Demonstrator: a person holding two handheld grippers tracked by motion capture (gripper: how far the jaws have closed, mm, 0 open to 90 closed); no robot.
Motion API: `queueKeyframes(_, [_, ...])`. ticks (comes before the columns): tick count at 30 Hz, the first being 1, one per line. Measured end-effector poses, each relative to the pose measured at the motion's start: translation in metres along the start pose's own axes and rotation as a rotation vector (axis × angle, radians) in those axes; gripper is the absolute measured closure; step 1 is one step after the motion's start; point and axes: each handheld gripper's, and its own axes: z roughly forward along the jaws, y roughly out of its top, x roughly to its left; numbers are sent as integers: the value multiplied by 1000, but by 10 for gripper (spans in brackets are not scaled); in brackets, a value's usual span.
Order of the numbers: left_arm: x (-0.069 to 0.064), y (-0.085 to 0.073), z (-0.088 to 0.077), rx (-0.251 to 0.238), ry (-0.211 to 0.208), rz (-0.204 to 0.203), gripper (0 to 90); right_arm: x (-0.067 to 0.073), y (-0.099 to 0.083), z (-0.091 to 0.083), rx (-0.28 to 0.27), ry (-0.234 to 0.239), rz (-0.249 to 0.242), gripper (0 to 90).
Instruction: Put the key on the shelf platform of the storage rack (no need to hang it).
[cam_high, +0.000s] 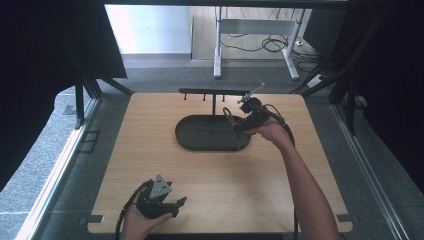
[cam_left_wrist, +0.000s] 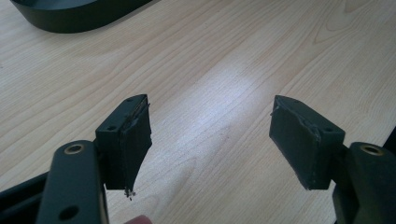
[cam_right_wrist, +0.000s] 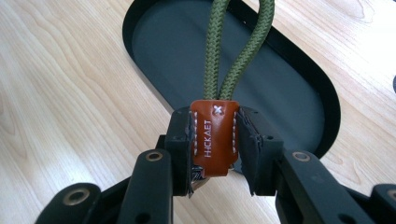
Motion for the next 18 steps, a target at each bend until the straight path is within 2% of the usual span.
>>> queueKeyframes(10, [1,-1,-1,-5,2,-8,295,-5,13,7,-8,8,7,676])
queueKeyframes(14, [1,-1,-1,-5,1,-9,295,-8,18,12,-3,-2,0,676])
queueKeyframes(18, [2,-1,-2,-5,3,-6,295,-13,19,18,5,-9,14,676])
